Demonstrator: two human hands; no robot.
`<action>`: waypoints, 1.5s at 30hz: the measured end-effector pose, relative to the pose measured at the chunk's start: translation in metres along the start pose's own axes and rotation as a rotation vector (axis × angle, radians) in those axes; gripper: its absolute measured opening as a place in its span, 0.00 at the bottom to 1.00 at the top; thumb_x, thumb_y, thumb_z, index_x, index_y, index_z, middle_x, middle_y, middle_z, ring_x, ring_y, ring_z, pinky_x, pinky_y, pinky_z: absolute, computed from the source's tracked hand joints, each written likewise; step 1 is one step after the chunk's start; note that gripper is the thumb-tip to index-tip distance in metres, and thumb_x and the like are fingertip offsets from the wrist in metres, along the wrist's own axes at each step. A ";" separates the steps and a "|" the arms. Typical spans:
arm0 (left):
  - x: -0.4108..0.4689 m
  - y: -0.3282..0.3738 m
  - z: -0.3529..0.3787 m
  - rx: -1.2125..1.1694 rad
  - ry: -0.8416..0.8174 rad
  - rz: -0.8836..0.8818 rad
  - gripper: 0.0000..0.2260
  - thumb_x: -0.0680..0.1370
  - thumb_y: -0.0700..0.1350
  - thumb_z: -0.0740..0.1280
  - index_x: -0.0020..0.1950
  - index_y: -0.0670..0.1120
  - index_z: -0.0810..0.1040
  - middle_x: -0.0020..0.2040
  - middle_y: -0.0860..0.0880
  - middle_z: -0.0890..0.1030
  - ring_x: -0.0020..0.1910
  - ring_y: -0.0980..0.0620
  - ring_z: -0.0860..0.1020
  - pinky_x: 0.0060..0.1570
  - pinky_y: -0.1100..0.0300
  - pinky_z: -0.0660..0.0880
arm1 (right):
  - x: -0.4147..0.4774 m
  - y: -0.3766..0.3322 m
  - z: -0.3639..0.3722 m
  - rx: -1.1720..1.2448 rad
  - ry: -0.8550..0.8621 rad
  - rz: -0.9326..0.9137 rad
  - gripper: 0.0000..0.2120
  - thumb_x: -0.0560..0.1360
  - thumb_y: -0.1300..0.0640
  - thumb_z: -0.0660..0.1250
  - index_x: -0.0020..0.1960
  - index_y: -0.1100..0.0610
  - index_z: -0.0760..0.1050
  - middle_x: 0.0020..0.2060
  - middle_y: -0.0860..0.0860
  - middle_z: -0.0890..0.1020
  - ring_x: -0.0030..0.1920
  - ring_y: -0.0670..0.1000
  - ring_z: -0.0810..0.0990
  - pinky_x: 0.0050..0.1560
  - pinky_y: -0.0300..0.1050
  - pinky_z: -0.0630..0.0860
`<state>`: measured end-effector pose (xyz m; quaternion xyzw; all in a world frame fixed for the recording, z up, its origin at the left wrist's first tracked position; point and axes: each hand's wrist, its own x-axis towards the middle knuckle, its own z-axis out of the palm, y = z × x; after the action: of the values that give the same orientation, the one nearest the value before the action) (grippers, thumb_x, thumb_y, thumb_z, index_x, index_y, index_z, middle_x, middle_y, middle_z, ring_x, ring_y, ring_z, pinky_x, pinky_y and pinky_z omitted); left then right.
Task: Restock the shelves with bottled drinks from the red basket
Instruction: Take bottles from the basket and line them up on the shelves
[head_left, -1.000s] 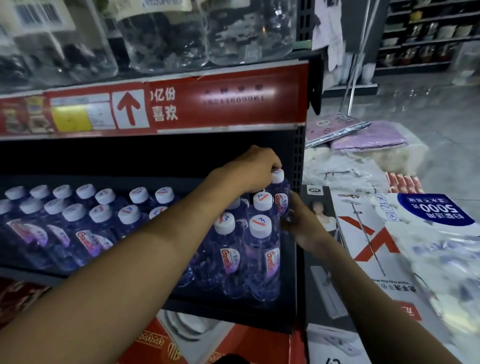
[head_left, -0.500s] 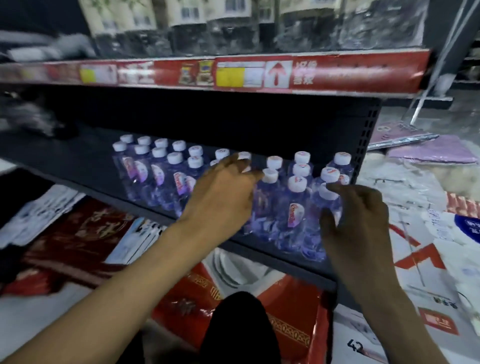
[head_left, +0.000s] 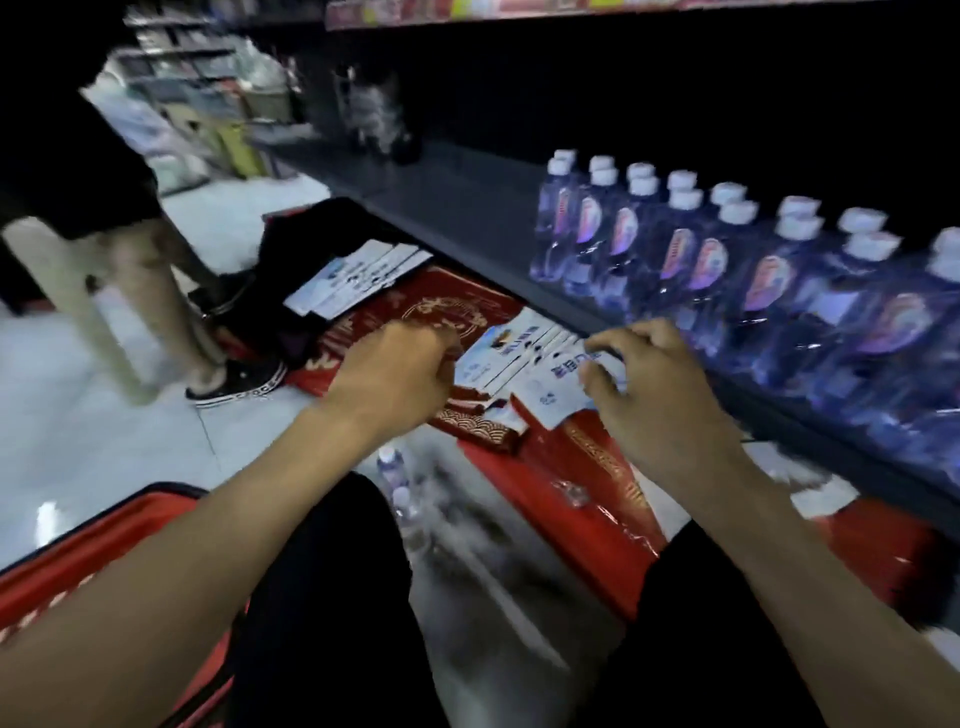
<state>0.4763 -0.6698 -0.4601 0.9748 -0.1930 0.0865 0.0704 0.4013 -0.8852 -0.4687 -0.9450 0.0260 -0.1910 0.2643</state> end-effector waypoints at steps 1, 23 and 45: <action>0.000 -0.008 0.003 -0.017 -0.024 -0.020 0.14 0.77 0.47 0.62 0.62 0.55 0.77 0.58 0.45 0.81 0.57 0.41 0.79 0.51 0.52 0.77 | -0.001 -0.002 0.006 -0.001 -0.044 -0.001 0.13 0.78 0.50 0.65 0.61 0.51 0.78 0.59 0.50 0.71 0.58 0.52 0.75 0.61 0.47 0.72; 0.113 -0.205 0.229 -0.062 -0.741 -0.430 0.15 0.79 0.47 0.65 0.57 0.38 0.80 0.56 0.41 0.80 0.57 0.41 0.78 0.51 0.55 0.75 | 0.125 -0.013 0.323 -0.059 -0.852 -0.077 0.15 0.74 0.52 0.65 0.59 0.56 0.77 0.57 0.56 0.80 0.57 0.58 0.79 0.56 0.50 0.77; 0.084 -0.229 0.341 -0.147 -1.267 -0.369 0.23 0.79 0.43 0.66 0.73 0.50 0.65 0.54 0.45 0.79 0.55 0.43 0.82 0.38 0.61 0.73 | 0.048 0.061 0.507 -0.125 -1.067 -0.110 0.19 0.83 0.49 0.54 0.71 0.52 0.66 0.60 0.60 0.76 0.59 0.63 0.77 0.56 0.53 0.71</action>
<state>0.6900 -0.5484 -0.8005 0.8470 -0.0322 -0.5302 0.0232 0.6390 -0.6972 -0.8821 -0.9247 -0.1500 0.3038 0.1736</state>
